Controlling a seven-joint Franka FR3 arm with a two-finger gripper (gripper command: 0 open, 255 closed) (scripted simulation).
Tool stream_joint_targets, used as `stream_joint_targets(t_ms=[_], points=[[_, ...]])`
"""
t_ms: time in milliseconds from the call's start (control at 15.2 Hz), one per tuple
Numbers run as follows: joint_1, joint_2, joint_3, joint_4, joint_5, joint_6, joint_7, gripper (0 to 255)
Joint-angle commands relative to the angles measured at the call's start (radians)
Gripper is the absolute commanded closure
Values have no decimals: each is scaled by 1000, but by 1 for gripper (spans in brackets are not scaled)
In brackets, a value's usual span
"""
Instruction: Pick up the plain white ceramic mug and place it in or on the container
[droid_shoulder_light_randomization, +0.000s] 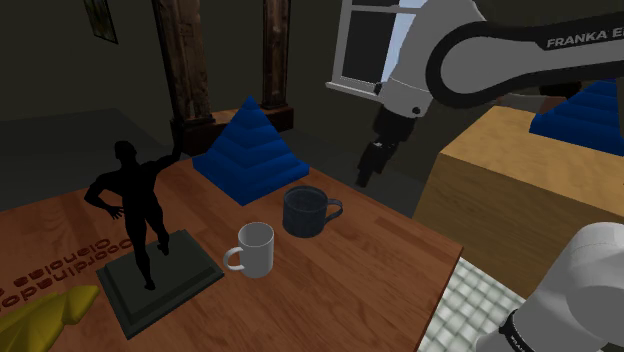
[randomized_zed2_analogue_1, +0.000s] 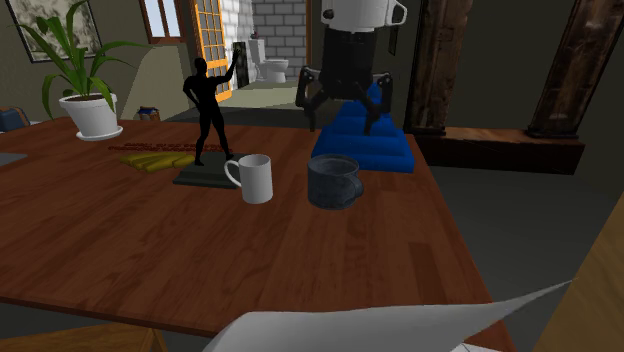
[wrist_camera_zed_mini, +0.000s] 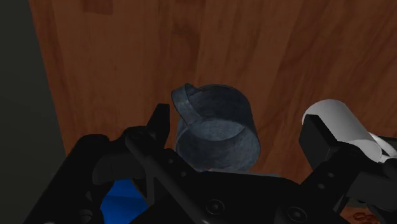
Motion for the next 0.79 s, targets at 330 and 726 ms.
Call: stream_joint_targets(t_ms=[330, 726], points=[[18, 229, 110, 94, -28, 155, 79, 0], [29, 445, 196, 208, -124, 261, 182, 0]])
